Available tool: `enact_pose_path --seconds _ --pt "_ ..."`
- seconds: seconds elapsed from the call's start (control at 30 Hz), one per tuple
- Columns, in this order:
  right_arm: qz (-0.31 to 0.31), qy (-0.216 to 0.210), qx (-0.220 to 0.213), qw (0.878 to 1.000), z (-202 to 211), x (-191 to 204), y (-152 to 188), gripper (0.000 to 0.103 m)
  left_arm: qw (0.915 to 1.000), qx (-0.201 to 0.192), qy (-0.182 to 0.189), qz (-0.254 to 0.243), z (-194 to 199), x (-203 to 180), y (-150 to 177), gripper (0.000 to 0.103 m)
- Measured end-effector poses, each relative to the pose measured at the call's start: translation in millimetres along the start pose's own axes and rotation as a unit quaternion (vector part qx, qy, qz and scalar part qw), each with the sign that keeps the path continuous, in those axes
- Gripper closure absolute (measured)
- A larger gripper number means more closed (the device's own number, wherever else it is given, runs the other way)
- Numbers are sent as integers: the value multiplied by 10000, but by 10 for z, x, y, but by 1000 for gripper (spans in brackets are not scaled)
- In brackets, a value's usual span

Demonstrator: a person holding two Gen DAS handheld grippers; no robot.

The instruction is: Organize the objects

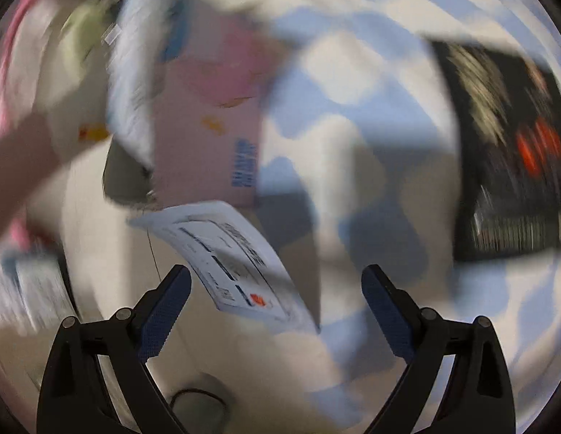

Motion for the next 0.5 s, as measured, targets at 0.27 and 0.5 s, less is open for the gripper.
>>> enact_pose_path --seconds 0.27,0.5 --pt "980 -877 681 9890 -243 83 -188 89 9998 139 -105 44 -31 -6 2 38" --pt "1493 -1430 945 9738 20 394 -56 102 9997 251 -27 -53 -26 -42 71 38"
Point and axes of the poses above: each gripper's, at about its wrist camera, not at the fingertips, and z roughly against the way its jaws point, x to its left, y to its underside, the point moved 1 cm from there along -z, roughly the way its jaws point, and after that the axes turned 15 degrees about z, right-handed, at the moved point
